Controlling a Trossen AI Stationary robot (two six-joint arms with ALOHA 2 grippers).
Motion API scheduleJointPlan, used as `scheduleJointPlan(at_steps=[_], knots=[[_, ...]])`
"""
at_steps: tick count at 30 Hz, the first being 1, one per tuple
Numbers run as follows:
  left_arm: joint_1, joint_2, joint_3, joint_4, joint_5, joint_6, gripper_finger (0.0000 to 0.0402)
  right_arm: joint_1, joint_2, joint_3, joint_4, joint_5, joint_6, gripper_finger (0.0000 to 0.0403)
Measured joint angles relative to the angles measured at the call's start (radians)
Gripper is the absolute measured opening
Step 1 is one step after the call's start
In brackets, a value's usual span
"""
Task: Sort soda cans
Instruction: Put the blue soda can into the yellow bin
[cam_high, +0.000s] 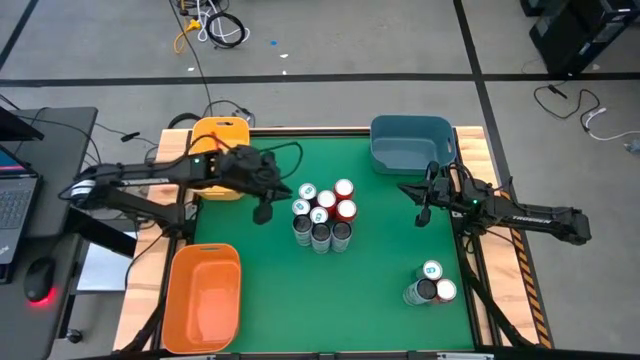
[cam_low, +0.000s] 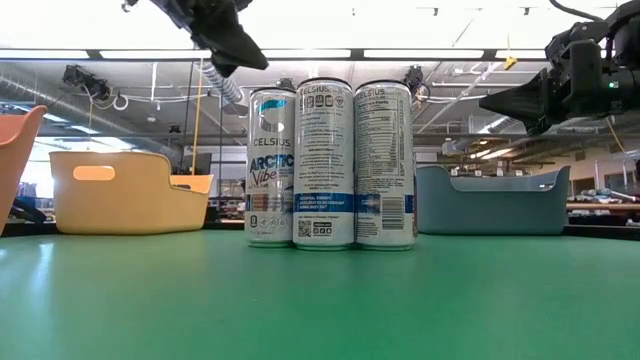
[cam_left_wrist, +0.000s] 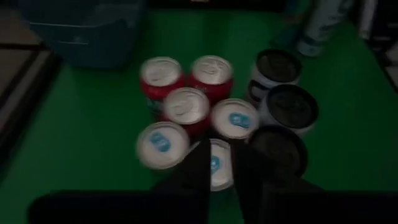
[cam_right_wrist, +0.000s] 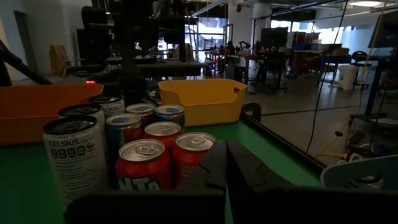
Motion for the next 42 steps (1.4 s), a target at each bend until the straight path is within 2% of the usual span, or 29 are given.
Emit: scheduleJointPlan(at_steps=[6, 13, 18, 24, 30, 36, 39, 42], knots=[[-0.099, 0.107, 0.078, -0.034, 0.039, -0.087, 0.0162, 0.0, 0.0, 0.0, 0.0, 0.0, 0.0, 0.0], [-0.204, 0.189, 0.148, -0.141, -0.093, -0.127, 0.0234, 0.0, 0.0, 0.0, 0.0, 0.0, 0.0, 0.0], [-0.225, 0.22, 0.154, -0.152, -0.112, -0.193, 0.0262, 0.0, 0.0, 0.0, 0.0, 0.0, 0.0, 0.0], [-0.225, 0.224, 0.176, -0.141, -0.192, -0.088, 0.0267, 0.0, 0.0, 0.0, 0.0, 0.0, 0.0, 0.0], [-0.213, 0.222, 0.3, -0.177, -0.287, -0.175, 0.0251, 0.0, 0.0, 0.0, 0.0, 0.0, 0.0, 0.0], [-0.088, 0.223, 0.346, -0.28, -0.231, -0.316, 0.0245, 0.0, 0.0, 0.0, 0.0, 0.0, 0.0, 0.0], [-0.022, 0.223, 0.347, -0.301, -0.198, -0.314, 0.0244, 0.0, 0.0, 0.0, 0.0, 0.0, 0.0, 0.0], [0.014, 0.223, 0.347, -0.295, -0.195, -0.244, 0.0244, 0.0, 0.0, 0.0, 0.0, 0.0, 0.0, 0.0]])
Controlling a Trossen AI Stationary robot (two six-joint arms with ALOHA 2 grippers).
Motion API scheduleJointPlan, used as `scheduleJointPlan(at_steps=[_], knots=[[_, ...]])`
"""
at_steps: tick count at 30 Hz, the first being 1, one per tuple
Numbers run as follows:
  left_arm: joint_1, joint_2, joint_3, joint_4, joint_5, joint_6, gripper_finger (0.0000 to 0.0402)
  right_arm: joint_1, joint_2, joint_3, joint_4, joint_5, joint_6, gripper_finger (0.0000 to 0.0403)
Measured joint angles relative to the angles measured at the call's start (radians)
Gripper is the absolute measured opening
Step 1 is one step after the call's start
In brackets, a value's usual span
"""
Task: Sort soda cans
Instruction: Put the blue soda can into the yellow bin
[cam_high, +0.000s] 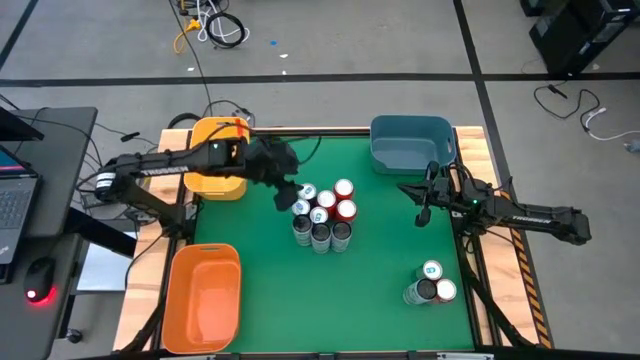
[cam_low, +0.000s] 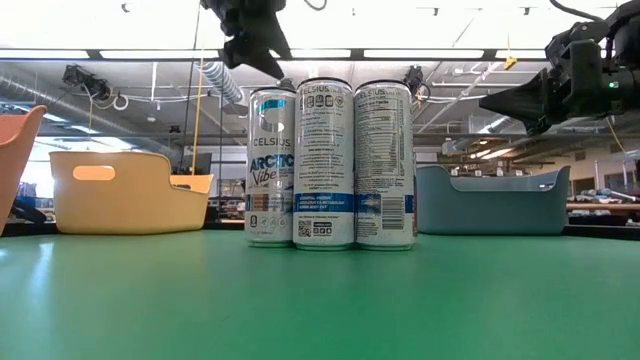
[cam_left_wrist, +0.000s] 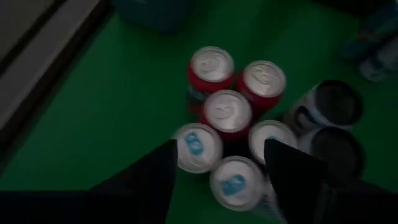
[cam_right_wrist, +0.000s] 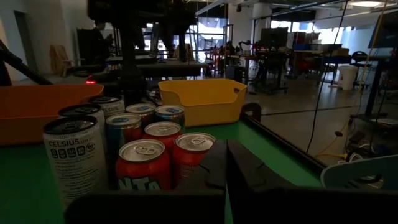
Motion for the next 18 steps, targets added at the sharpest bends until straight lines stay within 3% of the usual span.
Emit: scheduleJointPlan(at_steps=[8, 18], knots=[[0.038, 0.086, 0.019, -0.014, -0.002, 0.026, 0.0261, 0.0, 0.0, 0.0, 0.0, 0.0, 0.0, 0.0], [0.037, 0.35, 0.251, -0.275, 0.004, 0.053, 0.0296, 0.0, 0.0, 0.0, 0.0, 0.0, 0.0, 0.0]])
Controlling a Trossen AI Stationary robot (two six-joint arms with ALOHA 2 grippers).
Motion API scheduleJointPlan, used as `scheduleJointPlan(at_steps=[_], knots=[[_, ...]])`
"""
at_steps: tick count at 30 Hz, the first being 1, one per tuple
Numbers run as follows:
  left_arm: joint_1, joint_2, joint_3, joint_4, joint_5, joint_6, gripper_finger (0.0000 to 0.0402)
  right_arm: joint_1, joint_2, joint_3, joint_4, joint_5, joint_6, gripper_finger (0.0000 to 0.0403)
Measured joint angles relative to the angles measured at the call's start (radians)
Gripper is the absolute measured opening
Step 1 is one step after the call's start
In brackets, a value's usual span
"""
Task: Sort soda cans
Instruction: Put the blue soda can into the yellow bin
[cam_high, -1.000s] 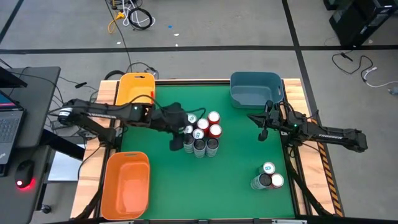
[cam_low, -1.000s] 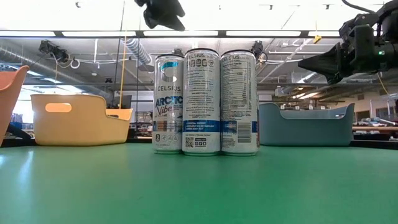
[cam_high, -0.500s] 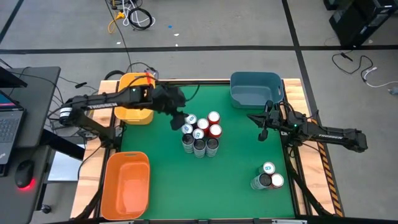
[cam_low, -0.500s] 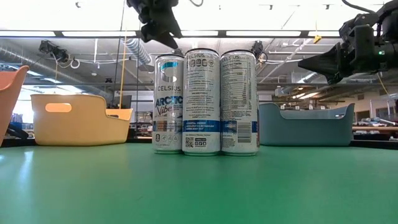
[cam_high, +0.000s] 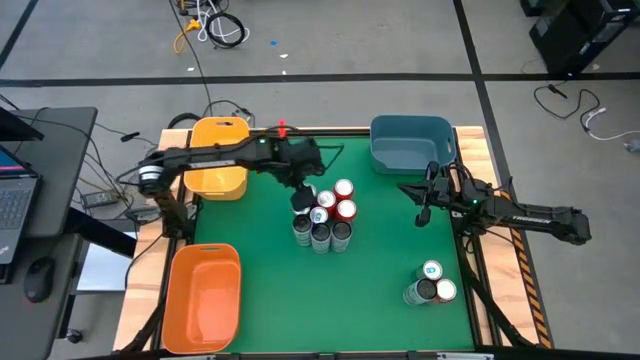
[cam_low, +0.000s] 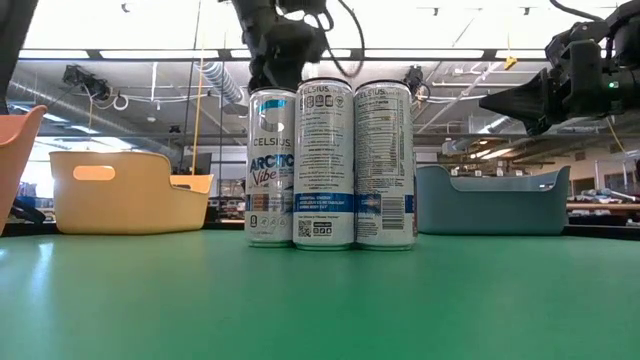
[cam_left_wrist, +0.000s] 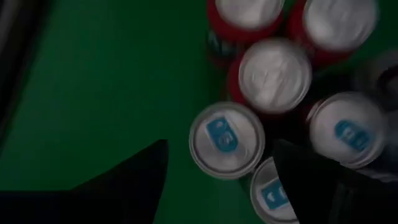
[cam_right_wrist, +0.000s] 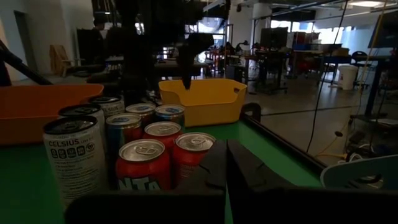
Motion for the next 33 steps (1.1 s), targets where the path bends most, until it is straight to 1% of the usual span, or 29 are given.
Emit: scheduleJointPlan(at_steps=[3, 7, 12, 17, 19, 26, 29, 33], knots=[[-0.002, 0.061, 0.038, -0.046, 0.001, 0.004, 0.0299, 0.0, 0.0, 0.0, 0.0, 0.0, 0.0, 0.0], [-0.002, 0.097, 0.068, -0.065, 0.001, 0.048, 0.0301, 0.0, 0.0, 0.0, 0.0, 0.0, 0.0, 0.0], [0.005, 0.103, 0.072, -0.066, -0.006, 0.061, 0.0301, 0.0, 0.0, 0.0, 0.0, 0.0, 0.0, 0.0], [0.02, 0.105, 0.072, -0.07, -0.002, 0.104, 0.0301, 0.0, 0.0, 0.0, 0.0, 0.0, 0.0, 0.0], [0.023, 0.114, 0.072, -0.066, 0.014, 0.107, 0.0301, 0.0, 0.0, 0.0, 0.0, 0.0, 0.0, 0.0], [0.03, 0.149, 0.072, -0.072, 0.014, 0.108, 0.0301, 0.0, 0.0, 0.0, 0.0, 0.0, 0.0, 0.0], [0.03, 0.155, 0.071, -0.063, 0.018, 0.137, 0.0301, 0.0, 0.0, 0.0, 0.0, 0.0, 0.0, 0.0], [0.035, 0.156, 0.071, -0.061, 0.021, 0.153, 0.0294, 0.0, 0.0, 0.0, 0.0, 0.0, 0.0, 0.0]])
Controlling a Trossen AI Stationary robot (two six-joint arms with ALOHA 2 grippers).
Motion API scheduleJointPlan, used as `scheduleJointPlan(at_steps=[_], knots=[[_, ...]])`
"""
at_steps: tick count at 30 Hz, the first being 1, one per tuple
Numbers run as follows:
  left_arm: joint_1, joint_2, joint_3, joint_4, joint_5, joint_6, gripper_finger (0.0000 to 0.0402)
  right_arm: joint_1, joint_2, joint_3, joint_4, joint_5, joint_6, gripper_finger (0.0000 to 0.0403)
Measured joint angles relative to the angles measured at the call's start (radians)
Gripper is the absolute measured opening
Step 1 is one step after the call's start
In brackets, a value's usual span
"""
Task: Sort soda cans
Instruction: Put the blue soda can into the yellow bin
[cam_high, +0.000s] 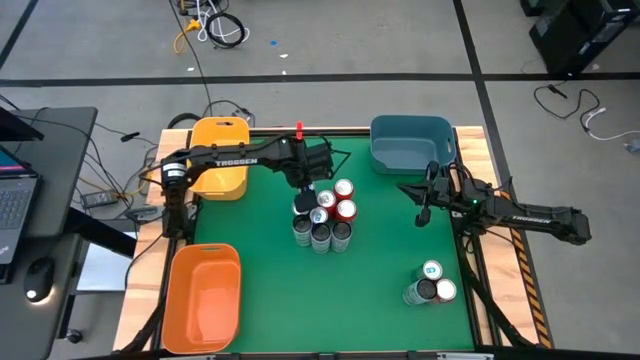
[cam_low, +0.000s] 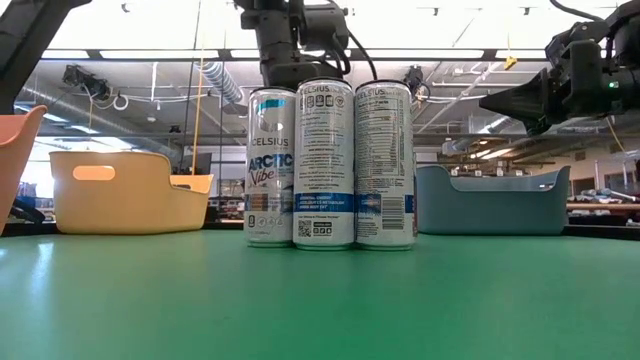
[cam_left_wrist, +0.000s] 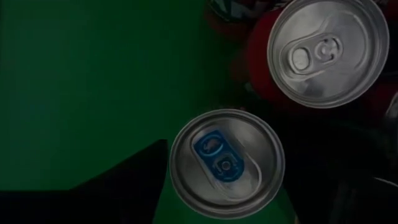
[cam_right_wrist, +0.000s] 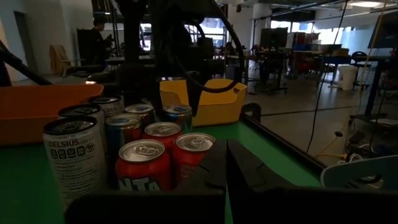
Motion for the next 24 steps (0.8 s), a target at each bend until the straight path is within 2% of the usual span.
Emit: scheduleJointPlan(at_steps=[7, 15, 18, 24], knots=[[0.013, 0.001, -0.001, 0.003, 0.03, 0.008, 0.0236, 0.0, 0.0, 0.0, 0.0, 0.0, 0.0, 0.0], [0.05, -0.012, 0.003, -0.075, 0.017, -0.003, 0.0234, 0.0, 0.0, 0.0, 0.0, 0.0, 0.0, 0.0], [0.07, -0.012, 0.067, -0.146, -0.001, -0.021, 0.0234, 0.0, 0.0, 0.0, 0.0, 0.0, 0.0, 0.0], [0.122, -0.016, 0.304, -0.289, -0.066, -0.043, 0.0234, 0.0, 0.0, 0.0, 0.0, 0.0, 0.0, 0.0]])
